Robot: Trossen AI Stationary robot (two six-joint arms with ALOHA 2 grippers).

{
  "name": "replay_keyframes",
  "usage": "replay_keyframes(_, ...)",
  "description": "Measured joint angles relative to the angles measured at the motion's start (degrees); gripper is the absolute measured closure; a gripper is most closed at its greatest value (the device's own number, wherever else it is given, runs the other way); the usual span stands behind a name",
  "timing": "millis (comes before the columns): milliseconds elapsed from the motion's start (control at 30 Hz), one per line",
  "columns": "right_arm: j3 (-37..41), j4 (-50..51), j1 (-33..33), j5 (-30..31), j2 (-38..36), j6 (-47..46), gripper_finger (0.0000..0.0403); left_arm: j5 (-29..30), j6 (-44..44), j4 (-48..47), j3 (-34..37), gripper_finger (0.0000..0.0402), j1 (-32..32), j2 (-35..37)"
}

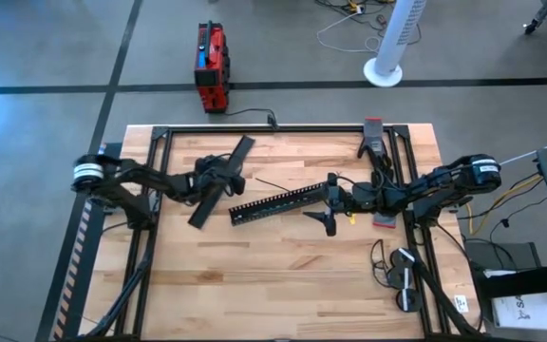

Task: Ziptie cables
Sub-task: Close the black cable duct

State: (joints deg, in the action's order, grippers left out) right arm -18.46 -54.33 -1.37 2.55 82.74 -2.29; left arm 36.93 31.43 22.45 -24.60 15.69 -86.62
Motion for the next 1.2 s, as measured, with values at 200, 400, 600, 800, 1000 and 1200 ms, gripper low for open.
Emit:
replay_keyframes(200,0.0,0.59,0.0,0.02,0.0,-0.81,0.0135,-0.38,-4.02,11.25,-0.7,0.0043,2.94,-9.14)
replay_keyframes(400,0.02,2.2,0.26,0.02,0.02,-1.03,0.0136,-0.45,-6.92,17.91,0.0,0.0081,6.03,-15.3)
replay_keyframes(600,0.0,2.95,0.26,0.42,0.01,-1.0,0.0126,-2.66,-6.49,20.1,-0.22,0.009,7.39,-19.62)
replay_keyframes(800,0.0,2.98,0.26,0.45,0.02,-0.82,0.0127,-2.49,-5.81,20.07,-0.13,0.0091,7.38,-21.7)
replay_keyframes(1000,0.0,2.57,0.24,0.46,0.02,-0.63,0.0135,-2.16,-6.4,20.1,-0.11,0.0096,6.73,-22.28)
replay_keyframes(1200,0.0,2.46,0.24,0.48,0.02,-0.65,0.0129,-2.08,-6.65,20.1,-0.06,0.0173,6.33,-22.31)
